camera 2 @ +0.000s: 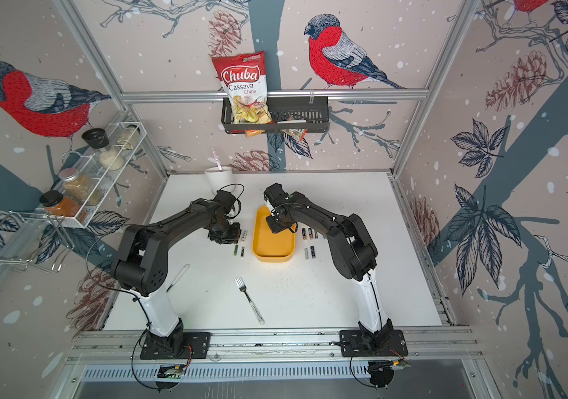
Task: Take the batteries out of the storage box
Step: Pick up the battery from the storage box, then place the battery at the center of the board.
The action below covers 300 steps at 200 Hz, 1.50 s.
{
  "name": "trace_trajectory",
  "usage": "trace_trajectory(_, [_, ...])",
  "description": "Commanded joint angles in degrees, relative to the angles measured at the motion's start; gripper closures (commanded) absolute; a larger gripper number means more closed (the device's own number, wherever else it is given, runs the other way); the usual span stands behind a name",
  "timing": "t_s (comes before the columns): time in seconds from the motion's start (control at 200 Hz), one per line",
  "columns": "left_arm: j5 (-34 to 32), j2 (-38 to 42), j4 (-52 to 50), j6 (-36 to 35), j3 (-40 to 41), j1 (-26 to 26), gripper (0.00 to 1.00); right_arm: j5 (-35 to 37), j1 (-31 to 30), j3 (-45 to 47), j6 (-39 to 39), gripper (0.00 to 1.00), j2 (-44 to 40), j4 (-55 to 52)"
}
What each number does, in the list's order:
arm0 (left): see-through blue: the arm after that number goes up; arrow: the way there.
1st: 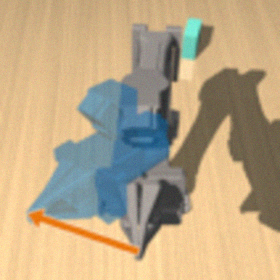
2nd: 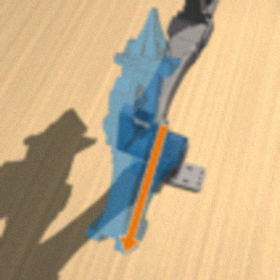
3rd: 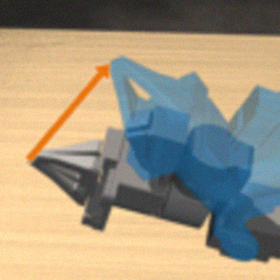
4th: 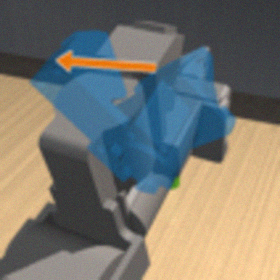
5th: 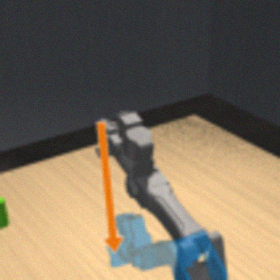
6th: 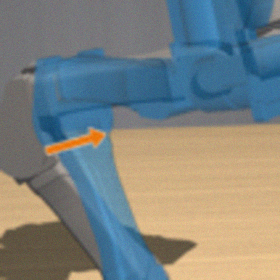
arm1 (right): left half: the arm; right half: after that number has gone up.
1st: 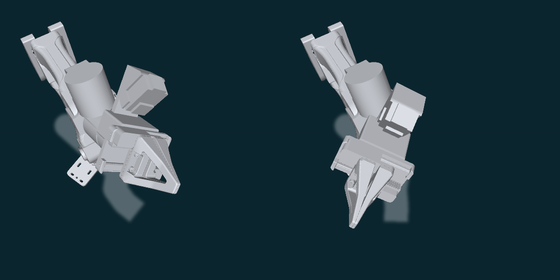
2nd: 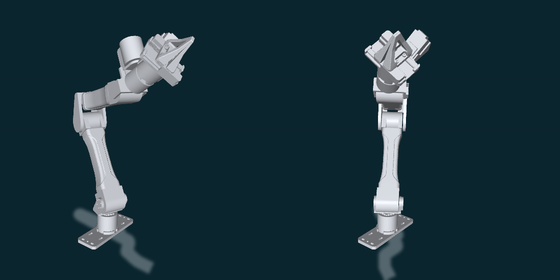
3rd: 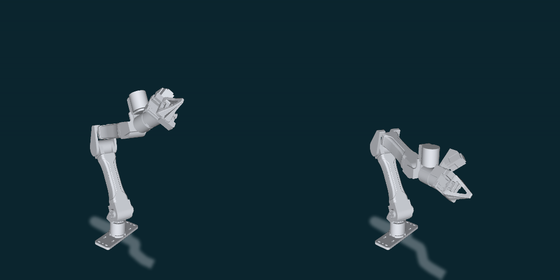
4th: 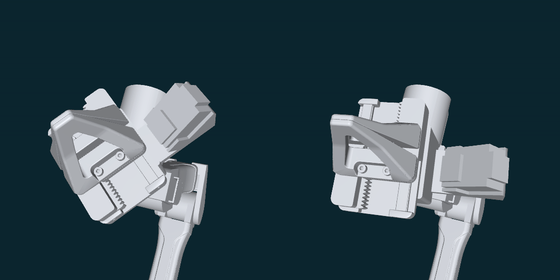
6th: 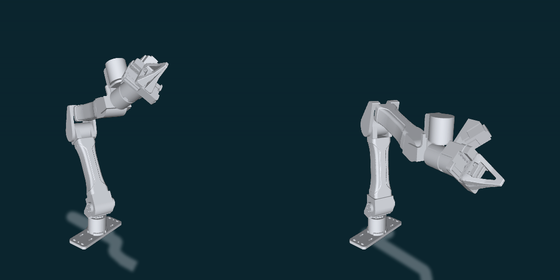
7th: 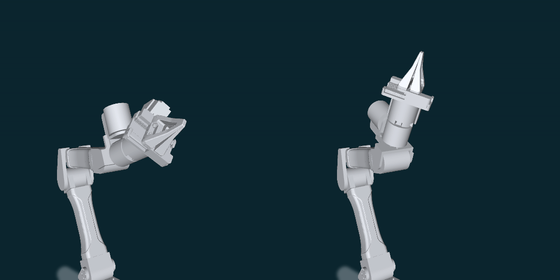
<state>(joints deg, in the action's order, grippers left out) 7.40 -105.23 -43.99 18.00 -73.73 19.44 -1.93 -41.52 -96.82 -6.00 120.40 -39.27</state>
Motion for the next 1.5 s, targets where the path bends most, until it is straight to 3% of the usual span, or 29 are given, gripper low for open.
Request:
trace_trajectory(0.0, [0.42, -0.29, 0.13, -0.52, -0.58, -0.06, 0.72, 0.79, 0.29, 2.13, -1.71, 0.79, -3.08, 1.12])
trace_trajectory(0.295, [0.84, -0.68, -0.23, -1.03, -1.46, -0.06, 0.72, 2.16, 2.73, 7.26, -4.53, 0.78, -11.34, -0.10])
trace_trajectory(0.865, [2.04, -2.60, -0.92, -1.73, -4.42, -0.02, 0.72, 5.85, 12.99, 28.31, -8.33, 0.77, -29.68, -0.67])
trace_trajectory(1.496, [2.09, -2.70, -1.28, -1.86, -4.22, -0.02, 0.72, 2.01, 13.32, 41.05, -10.10, 0.77, -29.27, 6.04])
